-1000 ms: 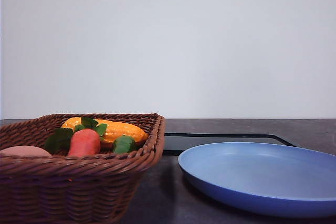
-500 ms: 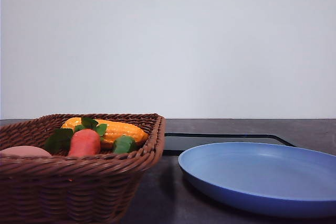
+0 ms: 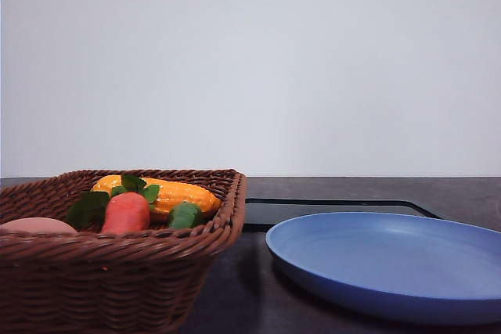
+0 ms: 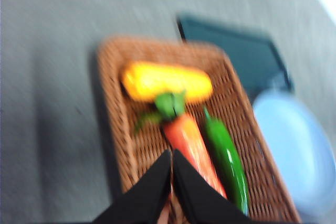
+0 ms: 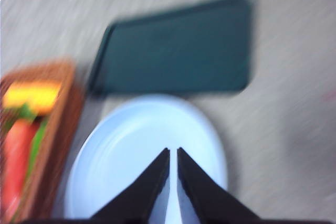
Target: Transfer egg from basket to plate and serve
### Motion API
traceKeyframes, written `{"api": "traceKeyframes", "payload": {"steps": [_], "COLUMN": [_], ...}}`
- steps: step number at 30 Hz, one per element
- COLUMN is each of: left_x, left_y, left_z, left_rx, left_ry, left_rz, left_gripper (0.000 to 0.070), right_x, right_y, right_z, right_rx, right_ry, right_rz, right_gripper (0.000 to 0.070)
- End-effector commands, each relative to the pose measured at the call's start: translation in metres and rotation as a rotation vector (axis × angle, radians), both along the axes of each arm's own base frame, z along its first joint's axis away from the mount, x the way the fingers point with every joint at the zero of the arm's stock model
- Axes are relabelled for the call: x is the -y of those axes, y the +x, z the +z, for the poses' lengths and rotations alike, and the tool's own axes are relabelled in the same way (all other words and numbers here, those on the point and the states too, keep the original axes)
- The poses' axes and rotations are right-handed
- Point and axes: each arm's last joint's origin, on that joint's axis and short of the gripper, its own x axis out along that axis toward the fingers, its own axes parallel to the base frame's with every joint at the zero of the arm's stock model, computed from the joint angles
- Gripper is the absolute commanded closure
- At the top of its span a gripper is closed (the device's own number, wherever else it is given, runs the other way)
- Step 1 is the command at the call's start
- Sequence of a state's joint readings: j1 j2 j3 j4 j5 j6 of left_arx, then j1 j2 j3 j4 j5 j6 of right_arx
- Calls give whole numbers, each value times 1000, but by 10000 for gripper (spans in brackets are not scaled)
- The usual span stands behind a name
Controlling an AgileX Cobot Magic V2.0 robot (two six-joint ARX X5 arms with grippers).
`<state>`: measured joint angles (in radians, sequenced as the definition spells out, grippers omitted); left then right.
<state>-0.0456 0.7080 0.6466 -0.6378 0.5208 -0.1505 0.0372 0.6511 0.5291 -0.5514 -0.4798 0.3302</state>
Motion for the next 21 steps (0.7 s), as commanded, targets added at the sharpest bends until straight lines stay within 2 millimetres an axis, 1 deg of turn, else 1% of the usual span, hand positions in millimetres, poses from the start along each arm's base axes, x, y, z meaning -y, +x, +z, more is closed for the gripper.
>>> {"api": "traceKeyframes", "payload": {"steps": [1,4,7,8,9,10,12,13,15,17,21], "left_x": [4,11,16,17,18,19,19,19,19,19,19], "left_y": [5,12,15,16,16,16,16,16,16,16,16], "left_z": [7,9,7,6,5,5,5,5,5,5,5], "left_rx": [18,-16,-36,-41,-45,-46,-44,-44,-47,-49,-49], "left_ry": [49,56,57,58,58,58,58,58,56,54,54], "left_rz": [-71,-120,-150,-157,-162,-166,-171,-171,-169,-167,-167], "left_gripper": [700,700,696,687,673,635,523,453,350,324,324], "right_x": [-1,-2,-3,-3,-3,-3,-2,-2,0,0,0], "right_y": [4,9,12,13,14,15,17,19,21,25,34], "right_z": [0,-7,-14,-17,-19,-21,-24,-26,-31,-35,-45], "right_rx": [-17,-84,-144,-163,-184,-200,-229,-246,-279,-306,-353], "right_ry": [4,23,16,12,10,7,-11,-31,-71,-94,-96], "right_rz": [45,97,117,118,117,114,97,79,46,31,33], "right_gripper": [700,700,700,682,648,601,509,482,467,467,468]}}
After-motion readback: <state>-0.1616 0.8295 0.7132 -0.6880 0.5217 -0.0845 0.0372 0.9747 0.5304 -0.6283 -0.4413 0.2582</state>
